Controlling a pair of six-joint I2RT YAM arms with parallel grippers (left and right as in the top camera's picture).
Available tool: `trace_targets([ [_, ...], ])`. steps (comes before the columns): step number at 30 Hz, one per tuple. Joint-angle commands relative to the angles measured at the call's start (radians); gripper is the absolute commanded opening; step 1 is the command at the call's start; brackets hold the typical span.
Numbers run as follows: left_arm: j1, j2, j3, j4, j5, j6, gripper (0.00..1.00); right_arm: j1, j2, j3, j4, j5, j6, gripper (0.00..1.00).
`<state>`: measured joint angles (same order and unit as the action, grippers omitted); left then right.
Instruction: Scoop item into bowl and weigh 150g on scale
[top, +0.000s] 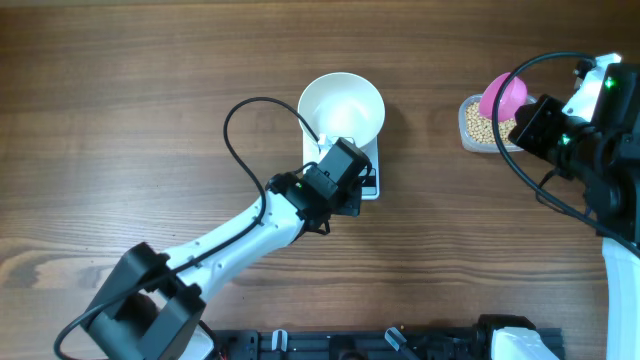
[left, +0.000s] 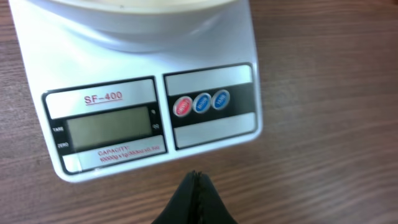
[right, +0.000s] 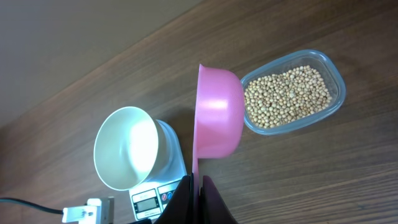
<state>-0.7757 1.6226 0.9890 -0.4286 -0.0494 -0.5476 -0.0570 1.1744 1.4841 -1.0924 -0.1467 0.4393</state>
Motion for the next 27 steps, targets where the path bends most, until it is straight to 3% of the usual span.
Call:
trace_targets([
  [1,0.000,0.030,-0.010,0.042,-0.057,-0.010,0.04,-0.002,0.000,0.013,0.002,0.029,-0.021,0.04],
  [27,0.000,0.160,-0.010,0.203,-0.081,-0.006,0.04,-0.002,0.000,0.013,-0.002,0.047,-0.021,0.04],
])
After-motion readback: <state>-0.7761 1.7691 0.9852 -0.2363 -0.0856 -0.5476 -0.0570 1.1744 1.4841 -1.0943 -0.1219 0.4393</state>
